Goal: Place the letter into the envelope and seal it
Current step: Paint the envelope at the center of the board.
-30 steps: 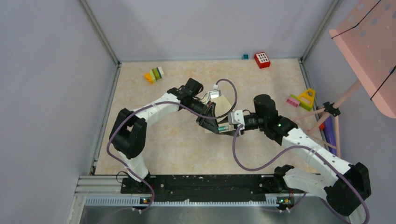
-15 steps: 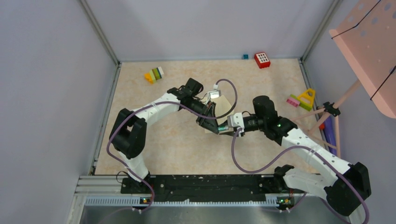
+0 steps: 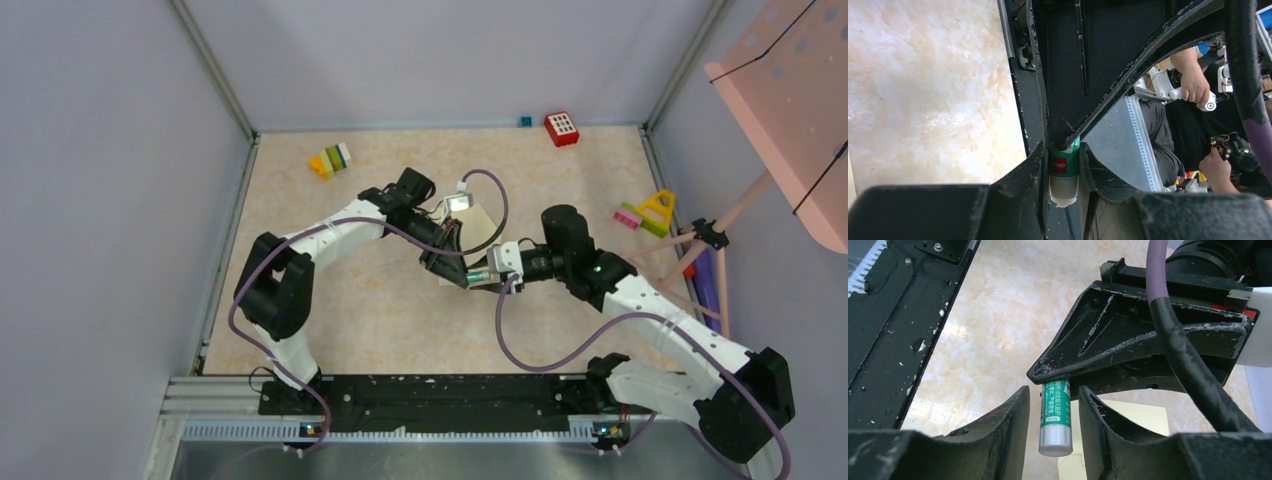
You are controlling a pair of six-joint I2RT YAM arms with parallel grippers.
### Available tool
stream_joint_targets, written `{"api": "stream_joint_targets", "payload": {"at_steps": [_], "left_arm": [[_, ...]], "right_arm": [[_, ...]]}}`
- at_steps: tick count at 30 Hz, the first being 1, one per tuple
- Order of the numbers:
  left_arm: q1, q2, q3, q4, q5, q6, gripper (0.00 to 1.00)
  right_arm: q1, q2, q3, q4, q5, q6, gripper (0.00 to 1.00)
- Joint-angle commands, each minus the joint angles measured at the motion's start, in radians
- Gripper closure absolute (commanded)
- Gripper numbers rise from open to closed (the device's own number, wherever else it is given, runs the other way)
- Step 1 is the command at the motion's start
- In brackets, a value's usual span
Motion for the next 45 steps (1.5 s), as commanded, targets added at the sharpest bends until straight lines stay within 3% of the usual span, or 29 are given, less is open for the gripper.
{"api": "stream_joint_targets", "payload": {"at_steps": [1, 5, 7, 9, 12, 14, 17, 18, 19, 24, 26, 31, 36, 45], "left_arm": [[0.004, -0.038, 0.039, 0.006, 0.051, 0.021, 0.91], [0.004, -0.042, 0.034, 0.008, 0.051, 0.024, 0.91], [0.004, -0.042, 0.035, 0.008, 0.051, 0.023, 0.91], [0.005, -0.040, 0.038, 0.008, 0.051, 0.023, 0.91], [0.004, -0.041, 0.039, 0.009, 0.049, 0.022, 0.87], [0.009, -0.047, 0.048, 0.008, 0.028, 0.023, 0.65], [0.038, -0.069, 0.062, 0.007, -0.021, 0.020, 0.15], [0.053, -0.080, 0.065, 0.008, -0.036, 0.019, 0.05], [0.070, -0.092, 0.067, 0.010, -0.049, 0.019, 0.03], [0.191, -0.161, 0.038, 0.178, -0.144, -0.108, 0.01], [0.233, -0.193, -0.001, 0.305, -0.264, -0.213, 0.01], [0.257, -0.194, -0.082, 0.398, -0.472, -0.230, 0.01], [0.264, -0.062, -0.107, 0.475, -0.514, -0.344, 0.02], [0.277, 0.140, -0.082, 0.695, -0.513, -0.650, 0.20]], "right_arm": [[0.012, -0.007, -0.009, 0.036, -0.015, -0.015, 0.60], [0.012, -0.006, -0.013, 0.048, -0.018, -0.007, 0.68], [0.012, -0.005, -0.014, 0.053, -0.021, -0.002, 0.76], [0.012, -0.004, -0.016, 0.061, -0.023, 0.004, 0.91], [0.012, -0.003, -0.015, 0.060, -0.023, 0.007, 0.99], [0.012, -0.002, -0.012, 0.061, -0.015, 0.015, 1.00], [0.012, -0.004, 0.012, 0.049, 0.030, 0.038, 1.00], [0.012, -0.004, 0.029, 0.036, 0.049, 0.041, 1.00], [0.011, -0.004, 0.041, 0.024, 0.069, 0.042, 1.00], [0.008, 0.005, 0.091, -0.048, 0.138, 0.019, 1.00], [0.008, 0.019, 0.111, -0.069, 0.186, 0.005, 1.00], [0.008, 0.111, 0.199, -0.155, 0.351, -0.072, 1.00], [0.021, 0.221, 0.317, -0.246, 0.535, -0.151, 1.00], [0.056, 0.404, 0.418, -0.374, 0.733, -0.394, 1.00]]}}
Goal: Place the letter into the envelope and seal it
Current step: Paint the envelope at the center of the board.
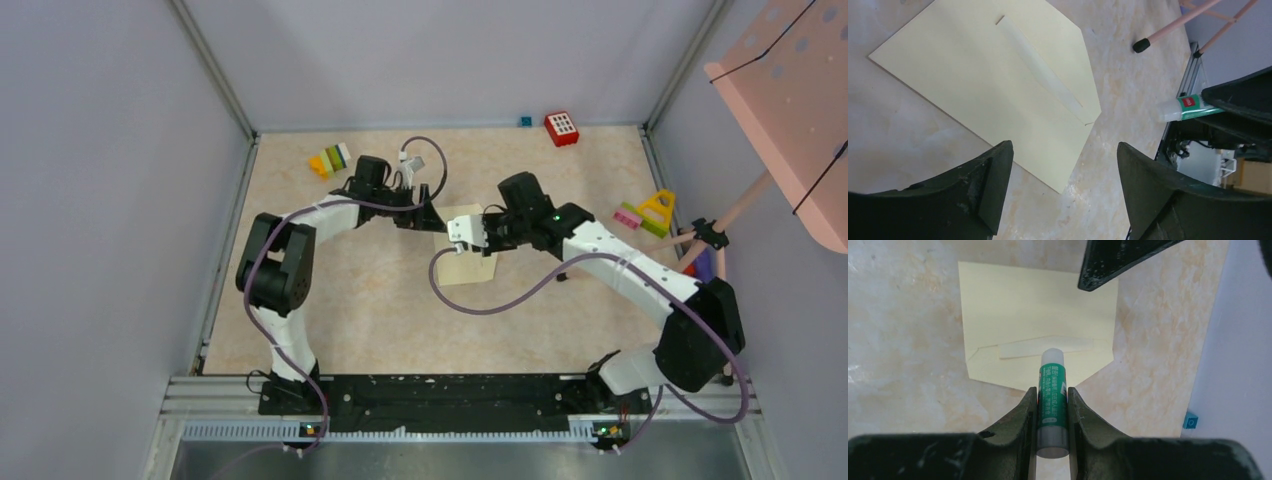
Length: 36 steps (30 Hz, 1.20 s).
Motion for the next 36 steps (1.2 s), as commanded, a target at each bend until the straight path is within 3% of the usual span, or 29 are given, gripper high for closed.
{"api": "stream_joint_targets", "payload": {"at_steps": [1, 7, 14, 22, 29, 36], "left_arm": [[0.009, 0.056, 0.023, 0.196, 0.006, -0.207, 0.23], [0.010, 0.140, 0.041, 0.329, 0.043, -0.397, 0.34], [0.009, 0.214, 0.046, 0.415, 0.061, -0.510, 0.48], [0.010, 0.260, 0.047, 0.446, 0.062, -0.562, 0.78], [0.010, 0.312, 0.057, 0.456, 0.069, -0.581, 0.82], [0.009, 0.367, 0.101, 0.414, 0.090, -0.585, 0.79]], "right_arm": [[0.032, 0.088, 0.079, -0.085, 0.139, -0.154, 1.00], [0.060, 0.202, 0.181, -0.149, 0.183, -0.203, 1.00], [0.116, 0.328, 0.285, -0.181, 0.294, -0.250, 1.00], [0.156, 0.457, 0.425, -0.264, 0.359, -0.309, 1.00], [0.156, 0.536, 0.499, -0.323, 0.389, -0.367, 1.00], [0.155, 0.584, 0.537, -0.371, 0.415, -0.407, 1.00]]}}
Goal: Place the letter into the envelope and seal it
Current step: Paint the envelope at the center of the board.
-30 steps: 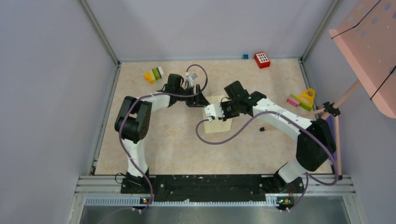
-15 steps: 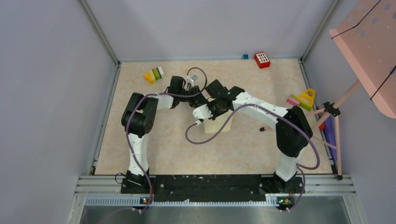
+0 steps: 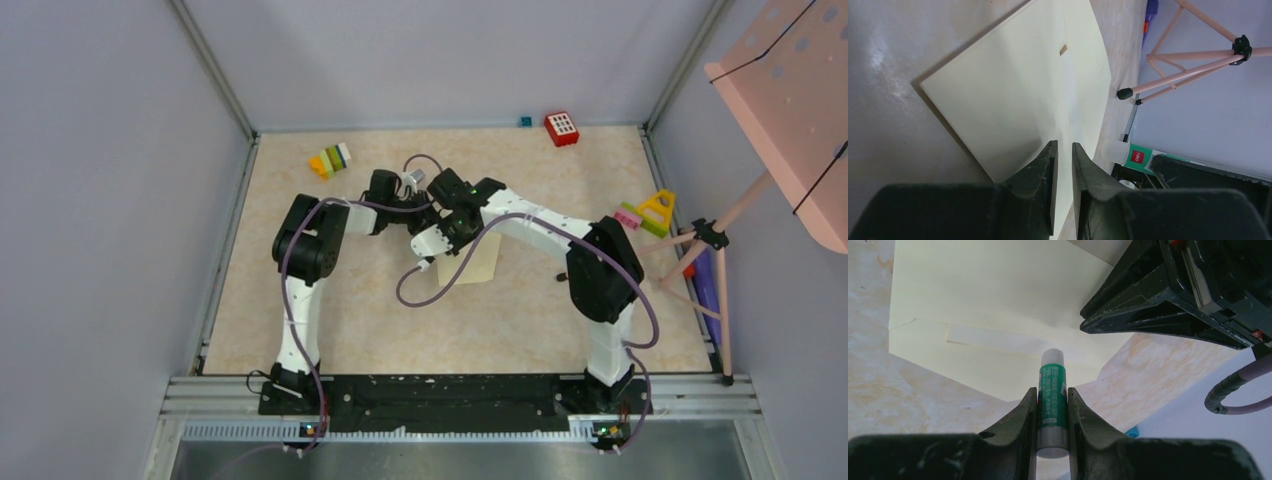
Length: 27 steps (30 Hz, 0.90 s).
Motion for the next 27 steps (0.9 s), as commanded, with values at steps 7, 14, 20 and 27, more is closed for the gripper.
{"api": "stream_joint_targets", "payload": {"at_steps": [7, 14, 20, 27], "left_arm": [[0.004, 0.035, 0.061, -0.047, -0.005, 0.019, 0.78], [0.004, 0.057, 0.079, -0.104, -0.029, 0.051, 0.80], [0.004, 0.071, 0.090, -0.124, -0.037, 0.061, 0.84], [0.005, 0.077, 0.089, -0.141, -0.044, 0.078, 0.85]], "right_arm": [[0.006, 0.067, 0.096, -0.092, 0.017, -0.062, 1.00], [0.003, 0.087, 0.092, -0.094, 0.000, -0.069, 1.00], [0.001, 0.107, 0.109, -0.079, -0.029, -0.066, 1.00], [-0.002, 0.130, 0.106, -0.066, -0.014, -0.073, 1.00]]}}
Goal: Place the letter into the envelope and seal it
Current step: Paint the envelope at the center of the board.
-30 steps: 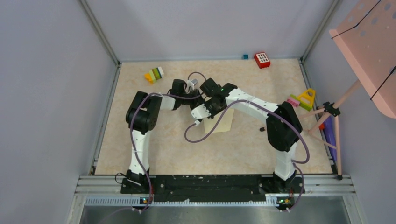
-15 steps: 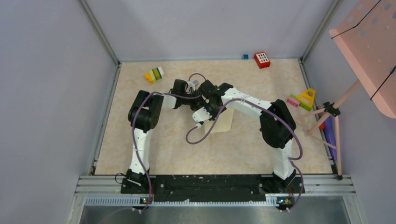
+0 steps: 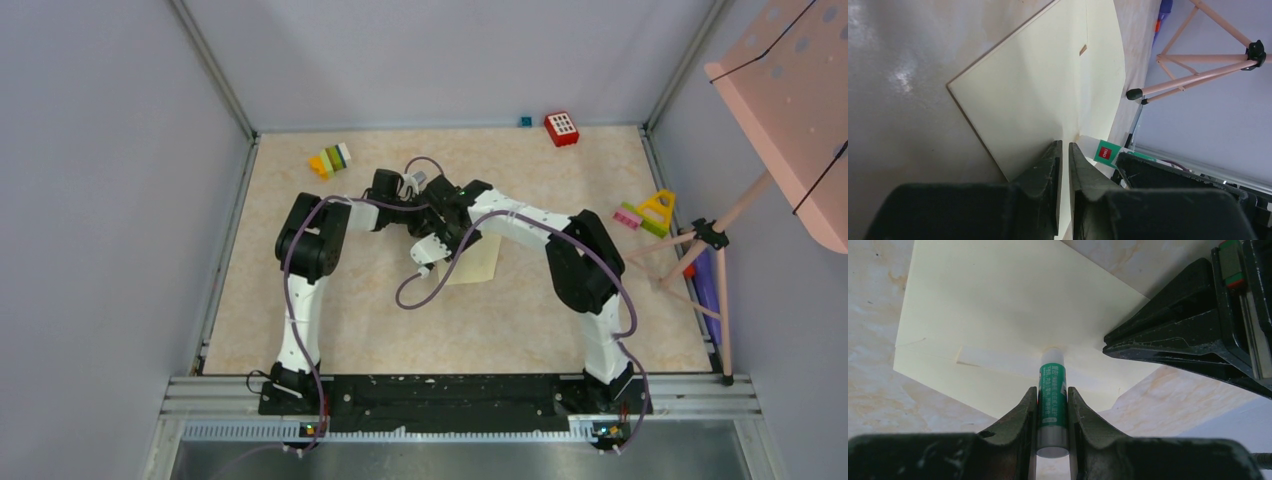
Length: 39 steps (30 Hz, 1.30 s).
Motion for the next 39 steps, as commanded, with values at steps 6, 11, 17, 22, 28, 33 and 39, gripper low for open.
{"api": "stream_joint_targets", "payload": {"at_steps": [6, 11, 17, 22, 28, 33, 39], "left_arm": [[0.002, 0.039, 0.023, -0.031, -0.035, 0.052, 0.87], [-0.001, 0.047, 0.041, -0.077, -0.050, 0.088, 0.94], [-0.015, 0.061, 0.076, -0.161, -0.081, 0.146, 1.00], [-0.026, 0.067, 0.113, -0.241, -0.100, 0.198, 1.00], [-0.033, 0.070, 0.133, -0.276, -0.110, 0.223, 1.00], [-0.034, 0.072, 0.140, -0.287, -0.111, 0.227, 1.00], [-0.032, 0.076, 0.139, -0.276, -0.099, 0.217, 1.00]], "right_arm": [[-0.003, 0.023, 0.048, 0.030, 0.018, -0.029, 1.00], [-0.007, 0.031, 0.051, 0.059, 0.032, -0.033, 1.00], [-0.010, 0.043, 0.057, 0.089, 0.042, -0.036, 1.00], [-0.013, 0.058, 0.062, 0.119, 0.060, -0.042, 1.00], [-0.020, 0.072, 0.072, 0.141, 0.071, -0.046, 1.00], [-0.028, 0.075, 0.081, 0.139, 0.073, -0.050, 1.00], [-0.035, 0.034, 0.050, 0.062, 0.045, -0.059, 1.00]]}}
